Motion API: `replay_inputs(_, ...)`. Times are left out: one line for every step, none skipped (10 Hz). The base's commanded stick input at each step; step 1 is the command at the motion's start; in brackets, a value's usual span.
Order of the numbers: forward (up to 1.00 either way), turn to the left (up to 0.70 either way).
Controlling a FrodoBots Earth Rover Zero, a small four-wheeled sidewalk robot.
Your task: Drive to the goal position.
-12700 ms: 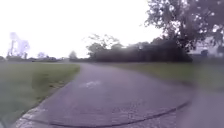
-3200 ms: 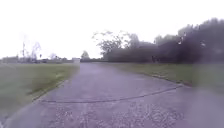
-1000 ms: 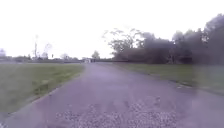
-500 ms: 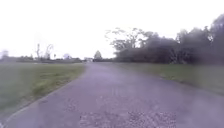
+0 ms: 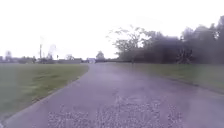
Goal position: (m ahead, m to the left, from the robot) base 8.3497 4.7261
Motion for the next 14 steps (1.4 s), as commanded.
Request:
replay_inputs(0.85, 0.00)
replay_inputs(0.85, 0.00)
replay_inputs(0.85, 0.00)
replay_inputs(0.85, 0.00)
replay_inputs(0.85, 0.00)
replay_inputs(0.85, 0.00)
replay_inputs(0.85, 0.00)
replay_inputs(0.85, 0.00)
replay_inputs(0.85, 0.00)
replay_inputs(0.85, 0.00)
replay_inputs(0.85, 0.00)
replay_inputs(0.85, 0.00)
replay_inputs(0.85, 0.00)
replay_inputs(0.85, 0.00)
